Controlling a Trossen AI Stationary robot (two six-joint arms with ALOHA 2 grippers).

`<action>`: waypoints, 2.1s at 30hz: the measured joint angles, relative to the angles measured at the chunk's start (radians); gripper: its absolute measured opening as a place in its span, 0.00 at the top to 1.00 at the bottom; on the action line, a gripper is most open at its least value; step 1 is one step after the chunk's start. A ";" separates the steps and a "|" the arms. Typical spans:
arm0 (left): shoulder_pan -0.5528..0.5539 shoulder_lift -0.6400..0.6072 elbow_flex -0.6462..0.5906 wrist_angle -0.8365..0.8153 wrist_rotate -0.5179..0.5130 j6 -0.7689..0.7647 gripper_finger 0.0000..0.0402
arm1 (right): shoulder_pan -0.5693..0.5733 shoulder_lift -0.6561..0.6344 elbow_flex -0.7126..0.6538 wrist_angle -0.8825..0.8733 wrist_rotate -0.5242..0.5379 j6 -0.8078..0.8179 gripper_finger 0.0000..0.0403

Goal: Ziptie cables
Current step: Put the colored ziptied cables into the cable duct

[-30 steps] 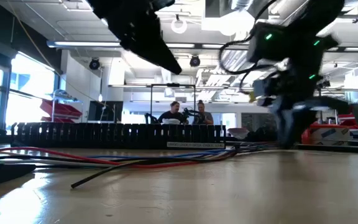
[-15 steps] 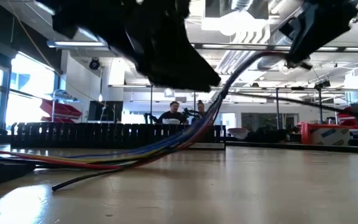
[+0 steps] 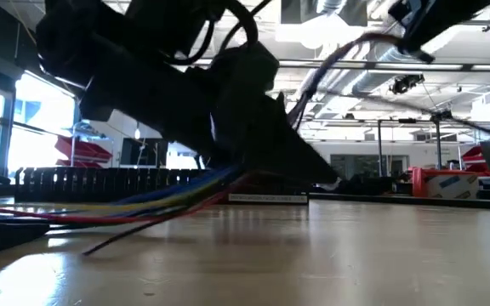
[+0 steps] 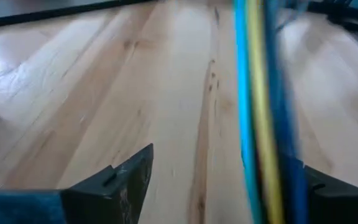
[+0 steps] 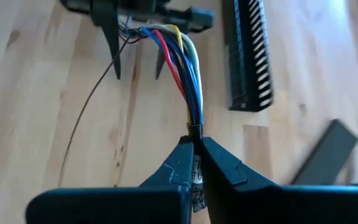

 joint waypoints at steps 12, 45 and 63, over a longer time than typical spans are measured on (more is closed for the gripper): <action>-0.091 -0.159 0.000 -0.353 -0.248 0.006 0.97 | 0.042 -0.002 0.206 -0.298 0.099 0.121 1.00; -0.165 -0.767 -0.052 -1.316 -0.192 -0.282 1.00 | -0.160 0.176 0.240 0.107 -0.036 -0.257 1.00; -0.268 -0.452 -0.051 -0.580 -0.386 0.107 0.53 | 0.007 0.175 0.534 -0.055 0.018 -0.250 1.00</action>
